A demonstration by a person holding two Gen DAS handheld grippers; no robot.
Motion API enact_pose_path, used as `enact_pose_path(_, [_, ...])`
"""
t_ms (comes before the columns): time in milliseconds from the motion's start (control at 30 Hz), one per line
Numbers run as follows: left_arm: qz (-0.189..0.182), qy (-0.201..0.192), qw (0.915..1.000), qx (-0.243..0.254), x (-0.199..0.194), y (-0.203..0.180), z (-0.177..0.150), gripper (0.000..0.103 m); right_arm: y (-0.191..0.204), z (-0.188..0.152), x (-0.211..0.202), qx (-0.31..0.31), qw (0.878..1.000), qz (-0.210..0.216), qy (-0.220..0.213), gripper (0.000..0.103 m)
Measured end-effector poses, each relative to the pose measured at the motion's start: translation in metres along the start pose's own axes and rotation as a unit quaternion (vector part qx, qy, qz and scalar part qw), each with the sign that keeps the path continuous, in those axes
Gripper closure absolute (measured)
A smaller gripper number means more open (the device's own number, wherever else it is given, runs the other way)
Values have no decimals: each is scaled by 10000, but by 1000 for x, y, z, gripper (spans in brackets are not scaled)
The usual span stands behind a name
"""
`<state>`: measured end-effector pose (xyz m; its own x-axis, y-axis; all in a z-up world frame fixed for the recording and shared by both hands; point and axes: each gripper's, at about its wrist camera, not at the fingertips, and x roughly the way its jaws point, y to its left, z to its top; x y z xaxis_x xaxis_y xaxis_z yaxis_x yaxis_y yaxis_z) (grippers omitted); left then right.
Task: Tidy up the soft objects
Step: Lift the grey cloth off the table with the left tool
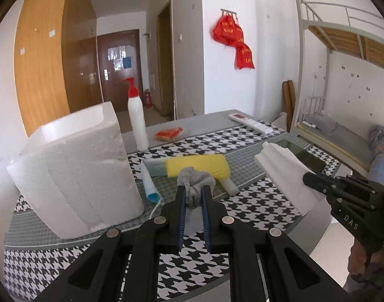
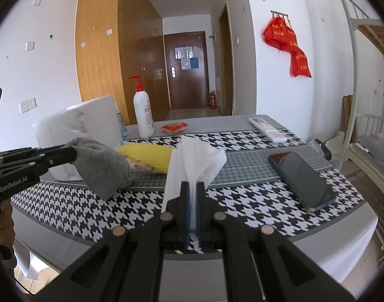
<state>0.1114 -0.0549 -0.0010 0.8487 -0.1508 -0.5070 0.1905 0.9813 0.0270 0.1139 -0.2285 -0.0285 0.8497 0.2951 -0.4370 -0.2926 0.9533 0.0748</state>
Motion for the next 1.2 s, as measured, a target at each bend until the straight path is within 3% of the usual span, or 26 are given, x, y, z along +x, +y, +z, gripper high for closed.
enact_pose_path(1200, [109, -665, 9977, -67, -32, 18, 54, 91, 14, 57, -7, -91, 9990, 60, -427, 96])
